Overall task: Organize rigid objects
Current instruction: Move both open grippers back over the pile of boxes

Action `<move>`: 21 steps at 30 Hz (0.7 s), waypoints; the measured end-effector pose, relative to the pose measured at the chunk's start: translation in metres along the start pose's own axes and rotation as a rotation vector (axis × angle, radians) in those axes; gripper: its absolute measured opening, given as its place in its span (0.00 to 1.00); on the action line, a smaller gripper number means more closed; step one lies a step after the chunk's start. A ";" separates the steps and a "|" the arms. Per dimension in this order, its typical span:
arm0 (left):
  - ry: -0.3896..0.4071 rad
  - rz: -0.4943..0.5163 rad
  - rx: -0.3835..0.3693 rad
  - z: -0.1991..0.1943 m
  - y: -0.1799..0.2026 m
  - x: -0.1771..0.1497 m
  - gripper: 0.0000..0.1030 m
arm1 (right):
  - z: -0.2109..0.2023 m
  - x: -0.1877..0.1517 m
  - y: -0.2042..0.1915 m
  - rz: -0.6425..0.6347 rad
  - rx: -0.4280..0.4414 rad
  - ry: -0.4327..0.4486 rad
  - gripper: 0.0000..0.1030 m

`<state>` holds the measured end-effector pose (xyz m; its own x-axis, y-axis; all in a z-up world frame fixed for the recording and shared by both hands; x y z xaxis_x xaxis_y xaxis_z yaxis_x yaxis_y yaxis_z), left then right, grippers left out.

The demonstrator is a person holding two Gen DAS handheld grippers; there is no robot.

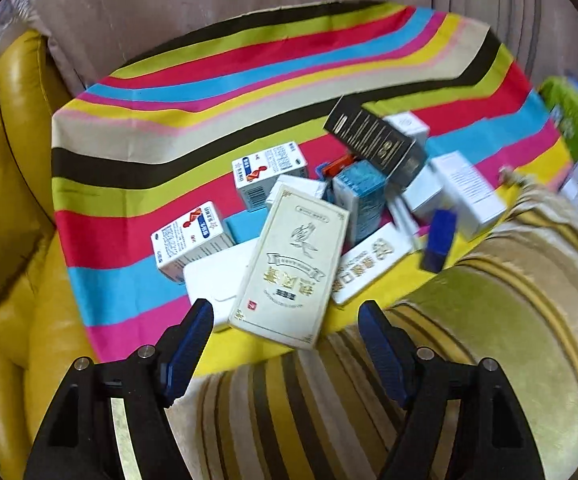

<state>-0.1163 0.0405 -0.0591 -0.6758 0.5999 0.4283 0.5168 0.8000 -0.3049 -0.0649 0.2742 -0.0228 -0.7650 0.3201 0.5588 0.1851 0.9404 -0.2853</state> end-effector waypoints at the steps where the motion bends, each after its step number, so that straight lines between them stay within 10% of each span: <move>1: -0.008 0.004 0.003 0.002 0.000 0.000 0.74 | 0.003 0.004 -0.006 -0.001 0.011 -0.006 0.82; 21: -0.022 0.005 -0.001 0.026 -0.001 -0.002 0.59 | 0.092 0.052 -0.094 0.128 0.258 -0.232 0.82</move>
<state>-0.1291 0.0385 -0.0816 -0.6848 0.6039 0.4079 0.5206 0.7970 -0.3061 -0.1789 0.1920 -0.0385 -0.8705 0.3712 0.3231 0.1493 0.8248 -0.5453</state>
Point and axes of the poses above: each gripper's, at about its wrist camera, not at the fingertips, and z roughly the way its jaws point, y to its right, x to its top, the point moved 7 cm from there along z, roughly the way its jaws point, and after that the axes turned 13 degrees about z, right-handed, at the moved point
